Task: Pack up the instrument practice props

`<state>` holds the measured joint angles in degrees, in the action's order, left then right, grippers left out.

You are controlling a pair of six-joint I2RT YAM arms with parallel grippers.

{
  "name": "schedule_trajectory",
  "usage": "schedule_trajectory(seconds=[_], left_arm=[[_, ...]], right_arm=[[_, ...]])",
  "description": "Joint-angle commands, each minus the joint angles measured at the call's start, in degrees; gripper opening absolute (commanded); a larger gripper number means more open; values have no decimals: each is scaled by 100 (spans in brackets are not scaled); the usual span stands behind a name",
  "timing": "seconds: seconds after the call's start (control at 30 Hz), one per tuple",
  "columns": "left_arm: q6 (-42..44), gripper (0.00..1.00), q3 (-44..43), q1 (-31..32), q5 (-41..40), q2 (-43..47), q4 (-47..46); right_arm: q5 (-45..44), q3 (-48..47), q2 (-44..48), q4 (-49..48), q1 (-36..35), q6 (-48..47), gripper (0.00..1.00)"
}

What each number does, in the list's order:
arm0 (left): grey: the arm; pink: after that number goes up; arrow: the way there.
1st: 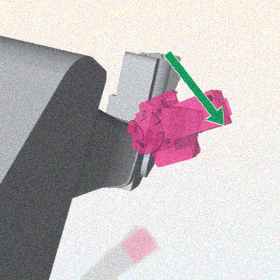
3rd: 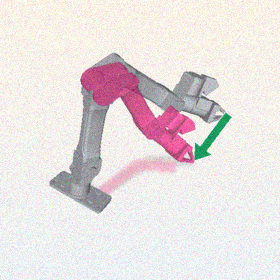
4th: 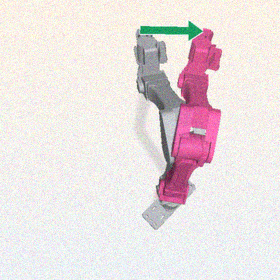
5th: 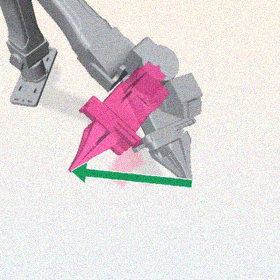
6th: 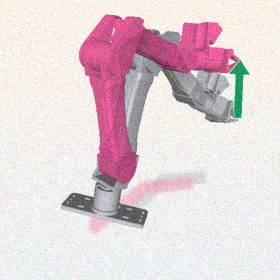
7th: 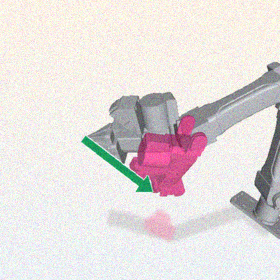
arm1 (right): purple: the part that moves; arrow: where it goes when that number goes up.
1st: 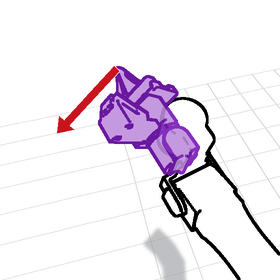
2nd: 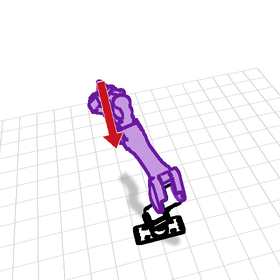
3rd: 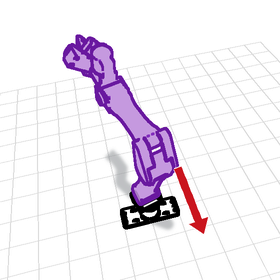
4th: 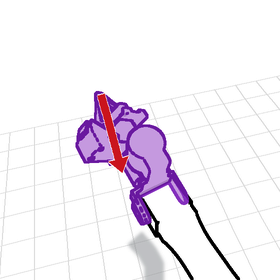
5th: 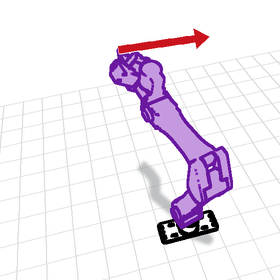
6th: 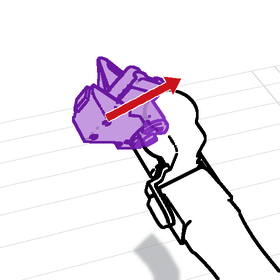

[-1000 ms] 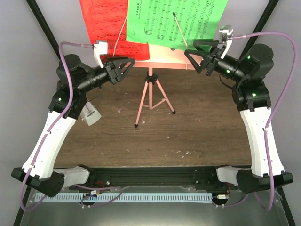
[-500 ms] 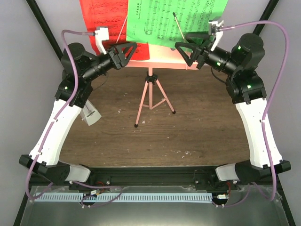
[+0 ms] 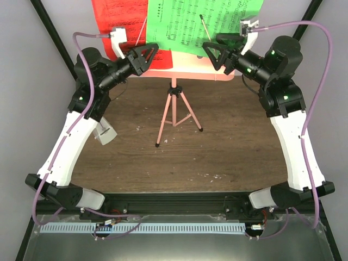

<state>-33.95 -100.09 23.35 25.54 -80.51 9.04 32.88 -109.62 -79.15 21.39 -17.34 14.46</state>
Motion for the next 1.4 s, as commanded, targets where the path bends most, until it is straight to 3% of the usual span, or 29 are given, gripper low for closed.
schedule_trajectory(seconds=[0.0, 0.17, 0.33, 0.57, 0.67, 0.77, 0.8, 1.27, 1.3, 1.37], left_arm=[[-84, 40, -276, 19, -54, -218, -354], [-81, 27, -330, 16, -49, -305, -452], [-36, 1, -326, 19, -20, -308, -491], [99, 0, -290, 14, -18, -256, -430], [124, 0, -285, 15, 6, -263, -418], [109, 0, -278, 12, 28, -257, -418], [105, 0, -275, 17, 27, -259, -428], [21, 0, -266, 16, 117, -211, -507], [25, 0, -265, 20, 124, -215, -508], [29, 0, -267, 18, 137, -232, -488]], right_arm=[[-295, -540, -226, 132, -197, -156, 69], [-353, -1025, -549, 280, -266, -163, 58], [-700, -1304, -760, 419, -429, -257, 48], [-1374, -1457, -893, 525, -734, -494, 41], [-1470, -1435, -917, 422, -780, -497, 26], [-1475, -1330, -887, 259, -779, -466, 3], [-1467, -1247, -845, 173, -779, -460, 1], [-1302, 4, -279, -995, -779, -406, 1], [-1254, -16, -306, -973, -779, -441, 2], [-1157, -129, -383, -828, -780, -519, 13]])
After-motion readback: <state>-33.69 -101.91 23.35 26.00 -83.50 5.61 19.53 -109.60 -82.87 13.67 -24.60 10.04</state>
